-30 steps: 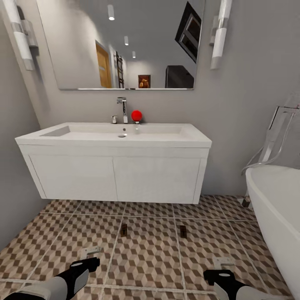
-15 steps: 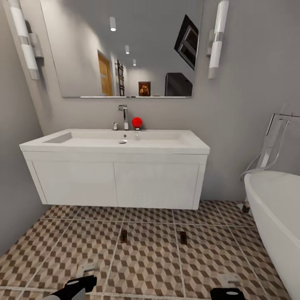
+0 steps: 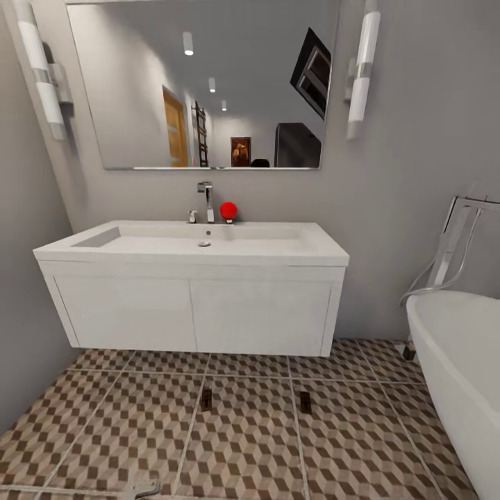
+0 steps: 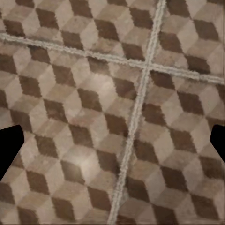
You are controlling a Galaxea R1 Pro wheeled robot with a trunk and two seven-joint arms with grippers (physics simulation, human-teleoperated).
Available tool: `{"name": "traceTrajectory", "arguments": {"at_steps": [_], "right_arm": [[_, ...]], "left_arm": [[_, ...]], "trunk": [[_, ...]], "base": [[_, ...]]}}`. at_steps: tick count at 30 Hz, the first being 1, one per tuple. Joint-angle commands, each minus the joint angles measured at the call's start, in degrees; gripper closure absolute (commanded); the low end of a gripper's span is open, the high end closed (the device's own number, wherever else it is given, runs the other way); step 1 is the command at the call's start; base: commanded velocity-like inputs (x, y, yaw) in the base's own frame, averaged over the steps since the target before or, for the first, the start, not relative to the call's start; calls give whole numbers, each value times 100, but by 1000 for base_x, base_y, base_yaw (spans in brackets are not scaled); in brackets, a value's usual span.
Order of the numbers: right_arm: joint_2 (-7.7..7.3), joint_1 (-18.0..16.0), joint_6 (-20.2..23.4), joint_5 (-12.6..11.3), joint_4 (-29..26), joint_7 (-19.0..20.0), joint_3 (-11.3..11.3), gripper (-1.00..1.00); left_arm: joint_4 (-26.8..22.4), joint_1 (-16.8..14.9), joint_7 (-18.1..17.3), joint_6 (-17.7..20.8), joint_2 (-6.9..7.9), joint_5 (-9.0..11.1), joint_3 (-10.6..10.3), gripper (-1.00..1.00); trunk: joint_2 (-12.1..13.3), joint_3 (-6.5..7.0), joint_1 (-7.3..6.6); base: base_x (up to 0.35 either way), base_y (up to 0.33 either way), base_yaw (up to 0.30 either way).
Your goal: Take the four mousetraps from the cabinet in the bathroom and place them on the bathroom floor. Make sure all four end up on the same floor surface, and ensure that at least two of them are either under or directly next to the same bathroom sink.
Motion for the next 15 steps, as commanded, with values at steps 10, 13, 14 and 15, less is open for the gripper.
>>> {"name": "traceTrajectory", "arguments": {"at_steps": [10, 13, 14, 15], "right_arm": [[9, 496, -20, 67, 22, 3, -31, -100], [26, 645, -17, 74, 22, 5, -31, -100], [33, 688, -16, 76, 22, 6, -31, -100], [38, 731, -15, 77, 22, 6, -31, -100]], "left_arm": [[2, 437, -210, -45, -3, 58, -50, -100], [2, 556, -228, -56, -2, 58, -50, -100], [2, 594, -231, -61, -4, 58, -50, -100], [2, 629, -234, -65, -5, 59, -50, -100]], "trunk": [[400, 175, -222], [520, 229, -287], [560, 247, -309], [601, 265, -331]], "base": [[0, 0, 0], [0, 0, 0], [0, 0, 0], [0, 0, 0]]}}
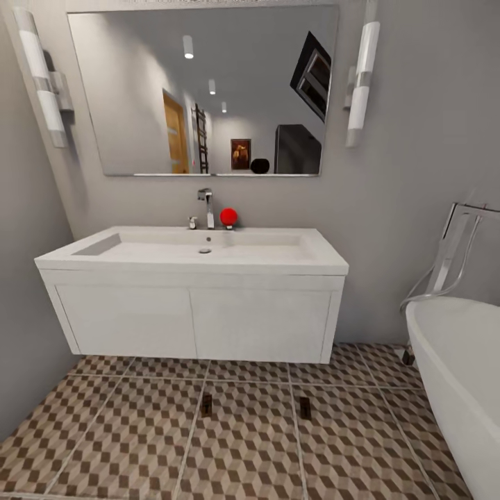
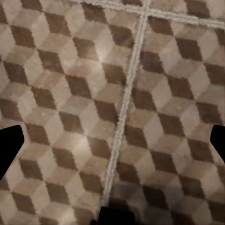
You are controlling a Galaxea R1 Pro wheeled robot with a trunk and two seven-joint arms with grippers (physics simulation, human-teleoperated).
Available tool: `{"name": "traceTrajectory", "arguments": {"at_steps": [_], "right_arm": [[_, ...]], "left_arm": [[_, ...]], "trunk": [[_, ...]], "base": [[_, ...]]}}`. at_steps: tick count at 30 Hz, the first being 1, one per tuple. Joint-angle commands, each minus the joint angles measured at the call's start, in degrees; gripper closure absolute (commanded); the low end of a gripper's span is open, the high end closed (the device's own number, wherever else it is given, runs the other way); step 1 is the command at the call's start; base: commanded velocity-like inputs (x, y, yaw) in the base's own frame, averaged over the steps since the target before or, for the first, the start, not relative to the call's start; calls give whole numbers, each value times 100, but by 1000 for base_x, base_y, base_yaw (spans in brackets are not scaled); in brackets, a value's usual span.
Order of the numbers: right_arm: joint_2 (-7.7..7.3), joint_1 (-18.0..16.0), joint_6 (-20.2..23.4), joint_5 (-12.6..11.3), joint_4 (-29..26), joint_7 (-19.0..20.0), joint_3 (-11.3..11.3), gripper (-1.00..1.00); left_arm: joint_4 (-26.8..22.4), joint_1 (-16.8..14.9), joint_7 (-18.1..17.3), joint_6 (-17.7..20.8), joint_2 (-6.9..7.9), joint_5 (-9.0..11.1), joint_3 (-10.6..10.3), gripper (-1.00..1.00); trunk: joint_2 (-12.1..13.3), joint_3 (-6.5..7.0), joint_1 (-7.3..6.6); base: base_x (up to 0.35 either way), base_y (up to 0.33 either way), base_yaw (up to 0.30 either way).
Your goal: Take the four mousetraps from the cabinet in the bathroom and place them on the bathroom floor. Make sure all four end up on the same floor surface, and ensure that at least two of them are either under or directly next to the same bathroom sink.
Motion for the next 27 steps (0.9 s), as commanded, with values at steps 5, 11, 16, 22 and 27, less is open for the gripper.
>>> {"name": "traceTrajectory", "arguments": {"at_steps": [5, 11, 16, 22, 27], "right_arm": [[13, 158, -24, 59, 18, -18, -32, -100], [26, 374, -31, 65, 18, -13, -32, -100], [40, 515, -31, 64, 18, -10, -32, -100], [59, 667, -36, 68, 18, -9, -29, -100], [73, 813, -75, 72, 18, 29, -25, -100]], "left_arm": [[2, 141, 5, -25, -9, 49, -50, -100], [2, 350, -4, -38, -43, 46, -50, -100], [2, 522, -7, -55, -92, 42, -46, -100], [1, 682, -8, -77, -176, 41, -42, -100], [2, 821, -8, -227, -221, 40, -41, -100]], "trunk": [[200, 85, -112], [440, 193, -243], [641, 283, -353], [881, 390, -485], [1082, 480, -595]], "base": [[0, 0, 0], [0, 0, 0], [0, 0, 0], [0, 0, 0], [0, 0, 0]]}}
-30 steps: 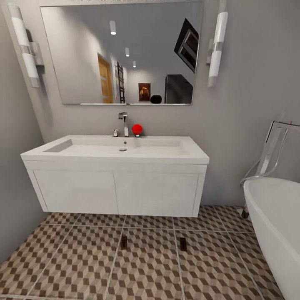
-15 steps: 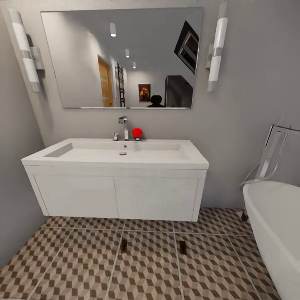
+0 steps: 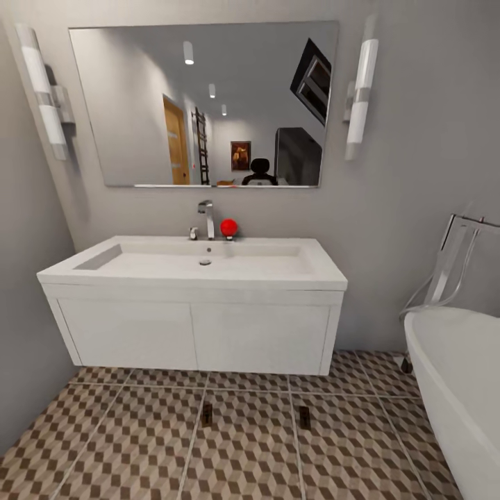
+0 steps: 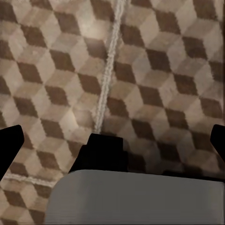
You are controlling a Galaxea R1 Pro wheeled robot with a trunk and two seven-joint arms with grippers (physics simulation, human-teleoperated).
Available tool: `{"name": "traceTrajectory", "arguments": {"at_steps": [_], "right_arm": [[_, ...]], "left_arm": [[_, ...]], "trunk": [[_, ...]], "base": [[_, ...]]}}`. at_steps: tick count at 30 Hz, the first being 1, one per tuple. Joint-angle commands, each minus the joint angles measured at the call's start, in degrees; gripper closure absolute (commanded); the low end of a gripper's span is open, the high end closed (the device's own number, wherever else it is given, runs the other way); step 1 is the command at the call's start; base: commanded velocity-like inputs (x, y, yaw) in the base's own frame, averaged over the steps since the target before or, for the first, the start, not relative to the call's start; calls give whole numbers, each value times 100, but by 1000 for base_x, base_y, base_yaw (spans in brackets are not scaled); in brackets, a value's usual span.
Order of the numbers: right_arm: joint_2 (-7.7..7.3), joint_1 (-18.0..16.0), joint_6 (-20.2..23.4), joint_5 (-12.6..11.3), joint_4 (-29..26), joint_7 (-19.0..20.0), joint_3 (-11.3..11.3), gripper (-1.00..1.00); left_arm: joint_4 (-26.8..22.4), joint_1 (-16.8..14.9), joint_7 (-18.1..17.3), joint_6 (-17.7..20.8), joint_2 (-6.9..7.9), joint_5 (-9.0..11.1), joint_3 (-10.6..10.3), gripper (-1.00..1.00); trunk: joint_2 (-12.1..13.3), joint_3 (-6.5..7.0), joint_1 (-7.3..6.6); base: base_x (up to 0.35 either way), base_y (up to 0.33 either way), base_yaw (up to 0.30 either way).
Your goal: Take the four mousetraps from the cabinet in the bathroom and place them on the bathroom floor. Make sure all four end up on the same floor surface, and ensure that at least two of them are either under or directly next to the same bathroom sink.
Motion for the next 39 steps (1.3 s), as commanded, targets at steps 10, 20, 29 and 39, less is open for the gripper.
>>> {"name": "traceTrajectory", "arguments": {"at_steps": [10, 20, 29, 39], "right_arm": [[1, 245, -276, 72, 18, 55, -28, -100], [1, 356, -528, 89, 18, 158, -23, -100], [-20, 365, -561, 90, 18, 435, -22, -100], [-36, 366, -567, 90, 18, 578, -22, -100]], "left_arm": [[4, 147, 19, -337, -41, 47, -49, -100], [4, 176, 17, -375, -109, 47, -49, -100], [4, 182, 16, -361, -124, 47, -50, -100], [4, 206, 16, -389, -128, 41, -55, -100]], "trunk": [[400, 175, -221], [801, 354, -441], [1162, 516, -639], [1563, 695, -858]], "base": [[0, 0, 0], [0, 0, 0], [0, 0, 0], [0, 0, 0]]}}
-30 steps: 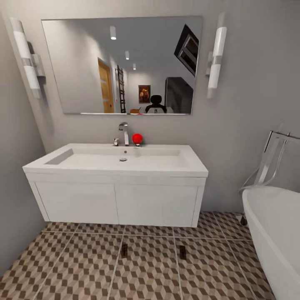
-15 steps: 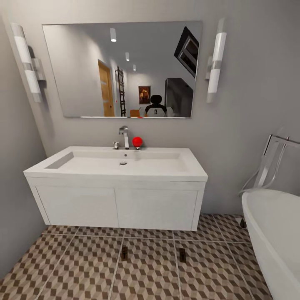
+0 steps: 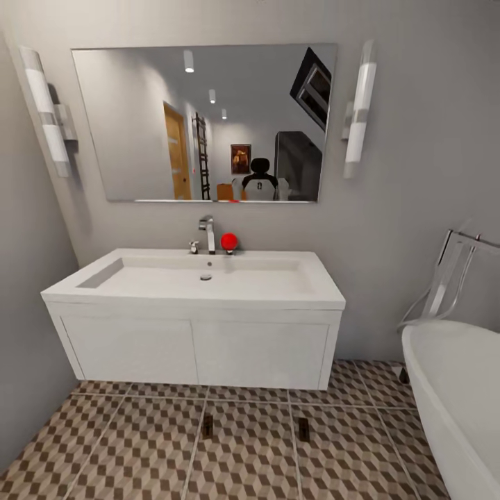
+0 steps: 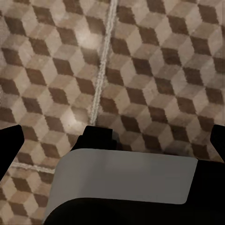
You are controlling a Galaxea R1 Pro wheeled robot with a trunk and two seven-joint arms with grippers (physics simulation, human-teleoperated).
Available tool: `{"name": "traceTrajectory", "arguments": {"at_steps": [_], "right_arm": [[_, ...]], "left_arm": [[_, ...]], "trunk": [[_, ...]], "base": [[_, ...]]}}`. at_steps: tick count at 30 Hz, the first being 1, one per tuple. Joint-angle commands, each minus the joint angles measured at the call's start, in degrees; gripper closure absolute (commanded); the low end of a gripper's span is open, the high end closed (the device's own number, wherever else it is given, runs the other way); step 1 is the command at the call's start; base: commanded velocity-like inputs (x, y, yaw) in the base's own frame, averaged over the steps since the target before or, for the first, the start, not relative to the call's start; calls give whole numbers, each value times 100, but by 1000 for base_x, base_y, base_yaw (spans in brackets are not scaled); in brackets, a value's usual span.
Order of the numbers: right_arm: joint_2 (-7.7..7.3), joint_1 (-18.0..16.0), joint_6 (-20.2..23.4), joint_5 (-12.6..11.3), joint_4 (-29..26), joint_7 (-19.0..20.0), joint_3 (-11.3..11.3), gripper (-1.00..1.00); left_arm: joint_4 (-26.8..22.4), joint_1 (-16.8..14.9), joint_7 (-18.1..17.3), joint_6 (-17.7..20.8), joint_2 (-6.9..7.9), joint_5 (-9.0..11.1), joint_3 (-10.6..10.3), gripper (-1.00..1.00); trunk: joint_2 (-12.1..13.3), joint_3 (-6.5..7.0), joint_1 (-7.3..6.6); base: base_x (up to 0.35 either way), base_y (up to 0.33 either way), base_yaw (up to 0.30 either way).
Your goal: Take the four mousetraps from the cabinet in the bathroom and place them on the bathroom floor. Make sure all four end up on the same floor surface, and ensure that at least two of them are either under or directly next to the same bathroom sink.
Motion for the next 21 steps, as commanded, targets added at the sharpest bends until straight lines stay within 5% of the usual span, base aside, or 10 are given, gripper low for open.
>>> {"name": "traceTrajectory", "arguments": {"at_steps": [1, 21], "right_arm": [[-2, -8, -31, 60, 19, -17, -32, -100], [0, -5, -32, 60, 19, 2, -32, -100]], "left_arm": [[4, 4, 21, -22, -4, 44, -50, -100], [4, 36, 27, -48, -84, 33, -52, -100]], "trunk": [[39, 13, -23], [841, 372, -463]], "base": [[0, 0, 0], [0, 0, 0]]}}
